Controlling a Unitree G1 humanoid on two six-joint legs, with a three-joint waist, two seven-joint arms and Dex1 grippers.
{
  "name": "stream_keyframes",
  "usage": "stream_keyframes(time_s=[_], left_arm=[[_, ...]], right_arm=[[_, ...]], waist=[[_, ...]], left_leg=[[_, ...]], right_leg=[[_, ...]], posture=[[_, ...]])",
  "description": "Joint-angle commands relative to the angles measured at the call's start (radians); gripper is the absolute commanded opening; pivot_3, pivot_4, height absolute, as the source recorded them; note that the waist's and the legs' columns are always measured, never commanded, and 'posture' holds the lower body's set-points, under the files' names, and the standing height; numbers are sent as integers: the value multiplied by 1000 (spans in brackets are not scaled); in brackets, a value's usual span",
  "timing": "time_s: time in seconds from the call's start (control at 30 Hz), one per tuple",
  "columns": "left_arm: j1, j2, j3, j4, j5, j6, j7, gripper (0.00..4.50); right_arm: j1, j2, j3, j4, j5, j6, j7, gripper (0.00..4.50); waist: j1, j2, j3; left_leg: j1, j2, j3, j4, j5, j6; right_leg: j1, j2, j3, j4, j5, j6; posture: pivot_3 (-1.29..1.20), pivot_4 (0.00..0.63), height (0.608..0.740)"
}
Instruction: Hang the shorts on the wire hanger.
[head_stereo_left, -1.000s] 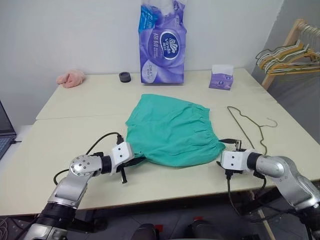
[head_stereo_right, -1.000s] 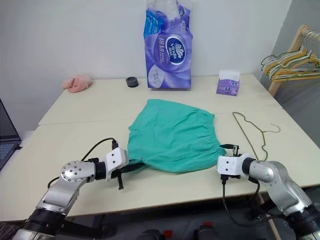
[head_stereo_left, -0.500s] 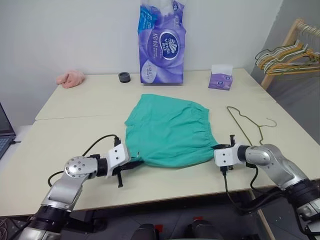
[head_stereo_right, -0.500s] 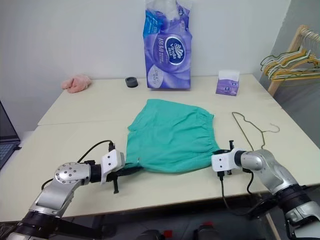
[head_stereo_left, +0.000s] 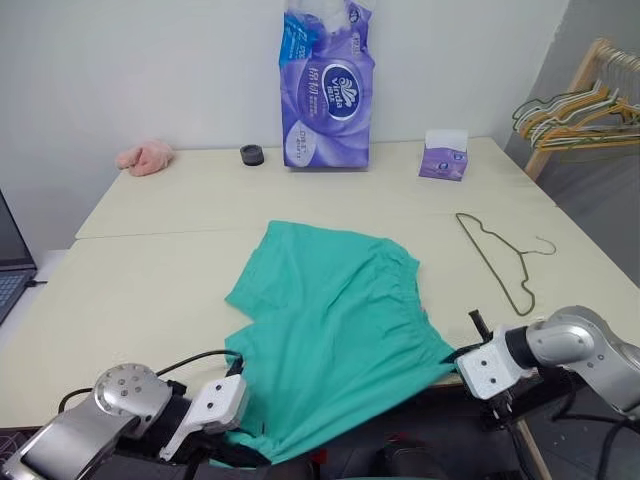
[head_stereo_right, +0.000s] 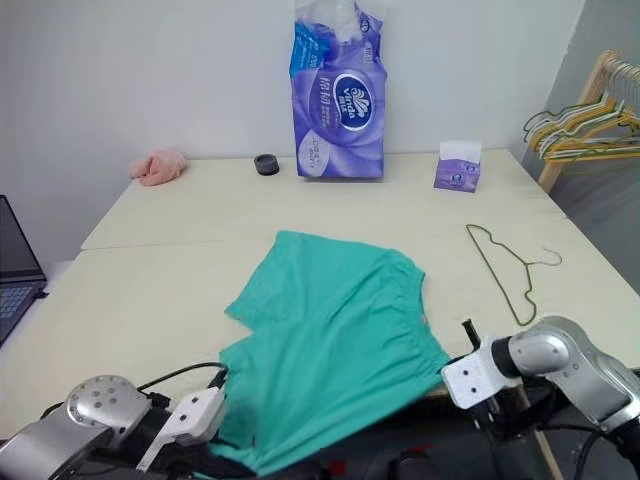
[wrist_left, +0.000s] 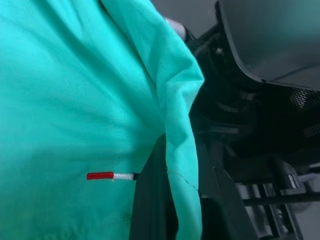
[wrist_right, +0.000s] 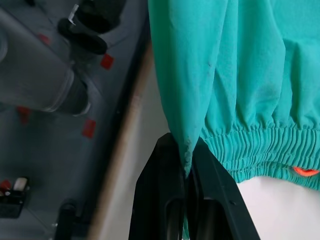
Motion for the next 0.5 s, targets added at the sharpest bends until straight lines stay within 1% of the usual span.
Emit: stream_keyframes(time_s=[0.03, 0.2, 0.3, 0.33, 0.47, 0.5], left_arm=[[-25, -8, 3, 15, 28, -13, 16, 0], [-48, -32, -17, 34, 62, -33, 34, 0], [-57, -50, -8, 29, 29, 21, 50, 659], [-60, -53, -6, 22, 18, 39, 51, 906], [-68, -61, -5, 9, 10, 62, 48, 2099], [-72, -63, -4, 8, 7, 68, 48, 2306]], right_arm=[[-4, -21, -55, -30, 5, 53, 12, 28], [10, -19, -35, -102, 41, 161, 68, 28], [17, -38, -47, -140, 60, 195, 98, 744], [20, -46, -53, -149, 66, 203, 106, 1011], [31, -81, -86, -174, 102, 217, 135, 2402], [34, -90, -97, -179, 118, 223, 146, 2608]], waist=[[0, 0, 0], [0, 0, 1], [1, 0, 2], [1, 0, 3], [0, 0, 4], [0, 0, 4]], left_leg=[[0, 0, 0, 0, 0, 0], [-1, 0, 0, 0, 0, 0], [-1, 0, 0, -1, 0, 0], [-1, 0, 0, -1, 0, 0], [-1, 0, 0, 0, 0, 0], [-1, 0, 0, 0, 0, 0]], right_leg=[[0, 0, 0, 0, 0, 0], [0, 0, 0, -1, 0, 1], [0, 0, 0, -1, 1, 2], [0, 0, 0, -1, 2, 4], [0, 0, 0, -1, 2, 4], [0, 0, 0, -1, 2, 4]], posture=[[-27, 39, 740], [-23, 42, 740], [-22, 42, 740], [-22, 42, 740], [-24, 41, 740], [-24, 41, 740]])
